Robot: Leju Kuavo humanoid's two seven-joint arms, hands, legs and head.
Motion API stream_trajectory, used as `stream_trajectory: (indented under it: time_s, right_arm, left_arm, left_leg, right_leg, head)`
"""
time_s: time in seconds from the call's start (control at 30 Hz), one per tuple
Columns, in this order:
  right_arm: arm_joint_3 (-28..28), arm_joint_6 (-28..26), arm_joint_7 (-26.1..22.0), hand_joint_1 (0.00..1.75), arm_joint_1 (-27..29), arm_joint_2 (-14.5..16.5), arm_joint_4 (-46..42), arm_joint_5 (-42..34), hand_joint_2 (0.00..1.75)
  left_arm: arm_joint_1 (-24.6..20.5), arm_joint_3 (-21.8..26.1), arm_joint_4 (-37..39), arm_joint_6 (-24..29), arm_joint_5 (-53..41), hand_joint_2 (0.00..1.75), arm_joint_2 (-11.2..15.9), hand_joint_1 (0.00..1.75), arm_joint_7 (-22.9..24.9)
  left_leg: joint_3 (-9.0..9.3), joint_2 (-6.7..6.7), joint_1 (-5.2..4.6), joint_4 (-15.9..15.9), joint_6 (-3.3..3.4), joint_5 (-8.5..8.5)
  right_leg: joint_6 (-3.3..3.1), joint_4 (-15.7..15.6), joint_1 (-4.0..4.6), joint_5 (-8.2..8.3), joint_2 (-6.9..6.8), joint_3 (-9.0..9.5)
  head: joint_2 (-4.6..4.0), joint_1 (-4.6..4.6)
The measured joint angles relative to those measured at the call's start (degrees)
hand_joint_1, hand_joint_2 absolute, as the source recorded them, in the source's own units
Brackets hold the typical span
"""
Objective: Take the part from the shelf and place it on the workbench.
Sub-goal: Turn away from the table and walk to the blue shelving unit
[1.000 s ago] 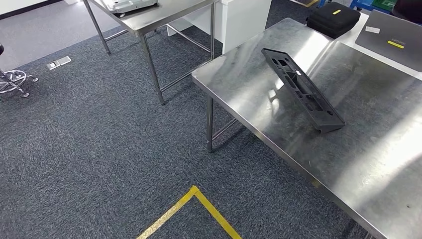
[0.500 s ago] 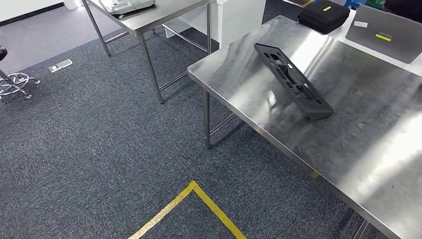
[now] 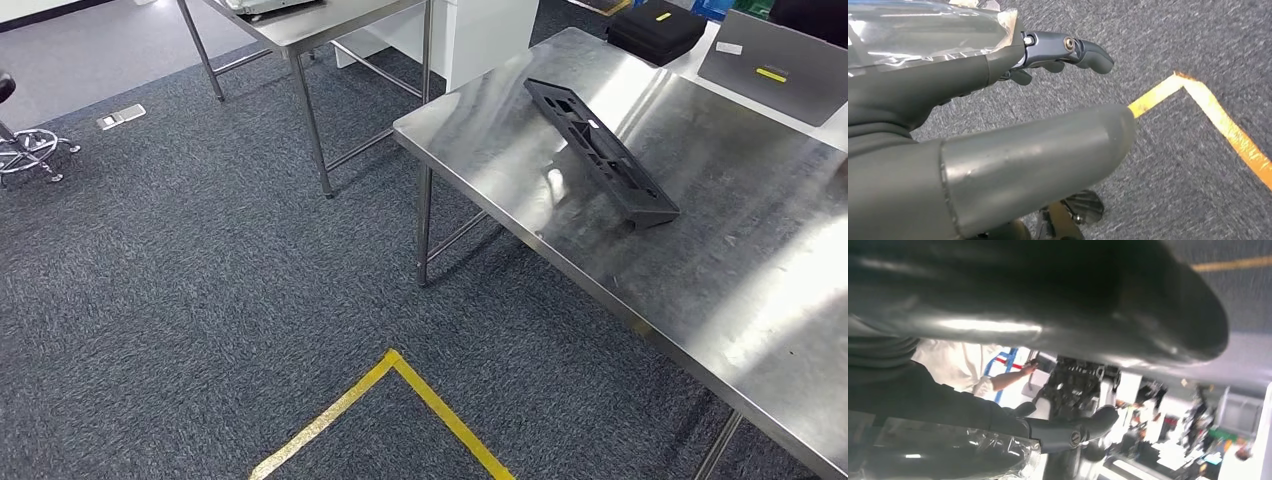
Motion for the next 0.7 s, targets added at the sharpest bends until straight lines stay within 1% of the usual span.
stream_trajectory:
  time_s: [0.03,0.07,0.1,0.13,0.17,0.2,0.23,0.27,0.3,0.33,0.37,0.4,0.43,0.47,0.5,0.53,0.6,0.63,0.67,0.7]
  right_arm:
    - [0.0,0.8,-2.2,0.00,-0.1,-0.7,1.4,0.0,0.00]
    - [0.0,1.3,-4.9,0.00,-0.3,-1.8,3.4,0.2,0.00]
    - [0.0,1.4,-7.6,0.00,-0.5,-3.2,6.1,0.8,0.00]
    - [0.0,1.1,-10.2,0.00,-0.8,-4.8,9.4,1.7,0.00]
    - [0.0,0.6,-12.2,0.00,-1.1,-6.4,12.9,2.7,0.00]
    - [0.0,-0.1,-13.7,0.00,-1.5,-7.9,16.5,3.7,0.00]
    - [0.0,-0.7,-14.7,0.00,-2.0,-9.2,20.1,4.5,0.44]
    - [0.0,-1.0,-15.2,0.00,-2.5,-10.3,23.3,5.1,0.87]
    - [0.0,-1.0,-15.7,0.00,-3.0,-11.2,26.4,5.4,1.31]
    - [0.0,-0.7,-16.3,0.00,-3.4,-11.8,29.1,5.3,1.75]
    - [0.0,-0.1,-17.1,0.00,-3.7,-12.2,31.5,4.7,1.75]
    - [0.0,0.8,-18.4,0.00,-3.9,-12.2,33.6,3.7,1.75]
    - [0.0,2.0,-20.1,0.00,-4.1,-12.0,35.5,2.7,1.75]
    - [0.1,3.3,-22.1,0.00,-4.3,-11.6,37.3,1.8,1.75]
    - [0.1,4.4,-24.2,0.00,-4.5,-11.0,38.8,1.3,1.75]
    - [0.1,5.0,-25.8,0.00,-4.8,-10.3,40.1,1.1,1.75]
    - [0.1,4.8,-27.2,0.00,-5.1,-9.2,42.3,1.2,1.75]
    - [0.1,4.5,-27.2,0.00,-5.2,-8.9,43.3,1.3,1.75]
    - [0.1,4.1,-27.2,0.00,-5.3,-8.7,44.2,1.5,1.75]
    - [0.1,4.0,-27.2,0.00,-5.3,-8.5,45.1,1.6,1.75]
  left_arm:
    - [0.0,0.2,0.0,-0.2,0.6,0.00,0.1,0.00,-0.4]
    - [0.0,0.6,0.0,-0.4,1.3,0.00,0.2,0.00,-0.8]
    - [0.0,1.0,0.0,-0.5,1.9,0.00,0.4,0.00,-1.2]
    - [0.0,1.5,0.0,-0.4,2.4,0.00,0.5,0.00,-1.4]
    - [0.1,1.9,0.0,-0.3,2.7,0.00,0.6,0.00,-1.6]
    - [0.1,2.2,0.0,-0.2,2.8,0.00,0.7,0.00,-1.8]
    - [0.1,2.5,0.0,0.0,2.9,0.00,0.7,0.00,-1.9]
    - [0.1,2.7,0.0,0.1,2.9,0.00,0.7,0.00,-2.1]
    - [0.1,2.8,0.0,0.2,2.8,0.00,0.7,0.00,-2.3]
    - [0.0,2.9,0.0,0.2,2.7,0.00,0.7,0.00,-2.6]
    - [0.0,2.9,0.0,0.2,2.5,0.00,0.7,0.00,-3.0]
    - [0.0,3.0,0.1,0.1,2.3,0.00,0.7,0.00,-3.3]
    - [0.0,3.0,0.1,0.1,2.2,0.00,0.7,0.00,-3.6]
    - [0.1,3.0,0.1,0.2,2.0,0.00,0.8,0.00,-3.8]
    - [0.1,3.0,0.1,0.2,1.8,0.00,0.8,0.00,-4.0]
    - [0.1,3.0,0.1,0.3,1.6,0.00,0.8,0.00,-4.0]
    - [0.1,3.0,0.1,0.4,1.1,0.00,0.9,0.00,-4.1]
    - [0.1,3.0,0.1,0.4,0.9,0.00,1.0,0.00,-4.1]
    - [0.2,3.0,0.1,0.4,0.8,0.00,1.1,0.00,-4.1]
    - [0.2,3.0,0.1,0.5,0.7,0.00,1.1,0.00,-4.1]
  left_leg:
    - [-0.48,0.17,-0.09,-0.2,0.59,0.51]
    - [-1.08,0.30,-0.29,-0.2,0.95,0.90]
    - [-1.69,0.46,-0.48,-0.2,1.20,1.28]
    - [-2.28,0.59,-0.69,-0.2,1.35,1.67]
    - [-2.76,0.67,-0.89,-0.1,1.44,2.02]
    - [-3.09,0.70,-1.07,-0.1,1.48,2.32]
    - [-3.28,0.70,-1.21,-0.1,1.49,2.58]
    - [-3.37,0.71,-1.31,-0.1,1.45,2.81]
    - [-3.42,0.71,-1.45,0.0,1.35,3.01]
    - [-3.48,0.72,-1.54,0.0,1.20,3.18]
    - [-3.56,0.74,-1.58,0.0,0.98,3.37]
    - [-3.64,0.74,-1.60,0.0,0.72,3.56]
    - [-3.79,0.74,-1.59,0.1,0.49,3.67]
    - [-4.07,0.63,-1.55,0.5,0.16,3.39]
    - [-4.65,0.43,-1.48,1.8,-0.22,2.30]
    - [-5.77,0.16,-1.31,4.6,-0.68,0.34]
    - [-8.92,-0.24,-0.57,12.6,-1.80,-4.38]
    - [-10.17,-0.29,-0.07,16.0,-2.34,-5.82]
    - [-10.47,-0.26,0.48,17.4,-2.86,-6.06]
    - [-9.64,-0.24,1.05,16.5,-3.40,-5.18]
  right_leg:
    - [-0.37,2.9,-0.04,-2.01,0.00,-1.27]
    - [-0.76,6.7,-0.05,-4.32,0.01,-2.80]
    - [-0.95,10.5,-0.03,-6.29,0.01,-4.13]
    - [-0.90,13.2,0.03,-7.53,0.01,-4.79]
    - [-0.70,13.8,0.14,-7.84,0.01,-4.30]
    - [-0.44,11.7,0.35,-7.17,0.01,-2.45]
    - [-0.31,7.6,0.70,-5.89,0.01,0.52]
    - [-0.54,2.7,1.16,-4.77,0.00,3.61]
    - [-0.91,-1.4,1.64,-3.79,-0.02,5.96]
    - [-1.39,-4.0,2.04,-3.24,-0.04,7.32]
    - [-1.89,-4.9,2.30,-3.08,-0.06,7.61]
    - [-2.21,-5.0,2.42,-2.75,-0.08,7.44]
    - [-2.54,-5.2,2.00,-2.36,-0.10,7.43]
    - [-2.82,-5.5,1.53,-1.92,-0.18,7.52]
    - [-3.21,-5.8,1.01,-1.44,-0.26,7.52]
    - [-3.48,-6.0,0.47,-1.03,-0.36,7.46]
    - [-3.71,-5.9,0.27,-0.64,-0.48,6.95]
    - [-3.59,-5.7,0.16,-0.56,-0.50,6.72]
    - [-3.47,-5.5,-0.02,-0.50,-0.52,6.55]
    - [-3.35,-5.2,-0.27,-0.50,-0.51,6.35]
  head:
    - [0.00,0.08]
    - [0.00,0.14]
    - [0.00,0.22]
    - [0.00,0.23]
    - [0.00,0.24]
    - [0.00,0.25]
    - [0.00,0.26]
    - [0.00,0.28]
    - [0.00,0.29]
    - [0.00,0.31]
    - [0.00,0.34]
    - [0.00,0.35]
    - [0.00,0.37]
    - [0.00,0.37]
    - [0.00,0.33]
    - [0.00,0.22]
    - [0.00,0.04]
    - [0.00,-0.03]
    - [0.00,-0.02]
    - [0.00,-0.02]
